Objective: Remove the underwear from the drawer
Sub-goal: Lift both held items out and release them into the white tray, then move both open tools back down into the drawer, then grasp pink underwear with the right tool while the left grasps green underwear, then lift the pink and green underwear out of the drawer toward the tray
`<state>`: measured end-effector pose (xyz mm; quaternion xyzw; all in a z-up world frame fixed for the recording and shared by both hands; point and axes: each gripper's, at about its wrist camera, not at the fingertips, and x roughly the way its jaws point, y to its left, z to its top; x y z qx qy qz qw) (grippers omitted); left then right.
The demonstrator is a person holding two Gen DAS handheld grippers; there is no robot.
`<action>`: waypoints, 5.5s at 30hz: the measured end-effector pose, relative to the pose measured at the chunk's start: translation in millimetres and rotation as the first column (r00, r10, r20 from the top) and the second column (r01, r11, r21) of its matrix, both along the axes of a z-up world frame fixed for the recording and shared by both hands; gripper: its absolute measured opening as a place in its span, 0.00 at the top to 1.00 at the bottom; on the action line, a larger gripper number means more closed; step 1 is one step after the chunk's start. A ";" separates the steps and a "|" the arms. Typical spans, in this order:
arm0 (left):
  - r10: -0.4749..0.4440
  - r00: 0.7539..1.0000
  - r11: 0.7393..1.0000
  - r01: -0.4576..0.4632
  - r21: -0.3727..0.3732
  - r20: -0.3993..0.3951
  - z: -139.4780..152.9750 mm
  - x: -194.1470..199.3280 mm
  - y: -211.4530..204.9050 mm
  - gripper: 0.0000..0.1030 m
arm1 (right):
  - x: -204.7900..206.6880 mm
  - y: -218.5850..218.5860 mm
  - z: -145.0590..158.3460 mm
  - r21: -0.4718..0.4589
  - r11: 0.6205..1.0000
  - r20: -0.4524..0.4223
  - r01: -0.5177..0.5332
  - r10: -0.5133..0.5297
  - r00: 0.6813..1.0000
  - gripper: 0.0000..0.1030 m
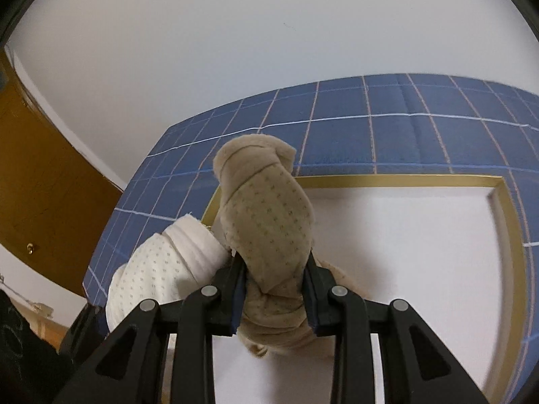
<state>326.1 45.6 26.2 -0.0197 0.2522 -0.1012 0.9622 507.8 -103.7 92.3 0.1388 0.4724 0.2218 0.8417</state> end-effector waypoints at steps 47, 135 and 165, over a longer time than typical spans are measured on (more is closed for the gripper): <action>0.130 0.991 0.971 -0.119 0.206 -0.042 -5.3 -104.5 -38.9 0.00 | -208.4 -64.8 34.2 0.069 0.990 0.295 0.123 -0.138 0.946 0.36; 0.021 0.835 0.900 0.224 0.375 -0.549 -146.0 -144.7 -33.4 0.00 | -290.3 -148.7 -132.1 0.225 0.969 -0.222 -0.097 0.148 0.964 0.74; -0.114 0.769 0.931 0.303 0.202 -0.629 -153.3 -130.6 -31.2 0.80 | -315.3 -161.4 -95.0 0.472 0.881 -0.080 -0.023 0.069 0.994 0.74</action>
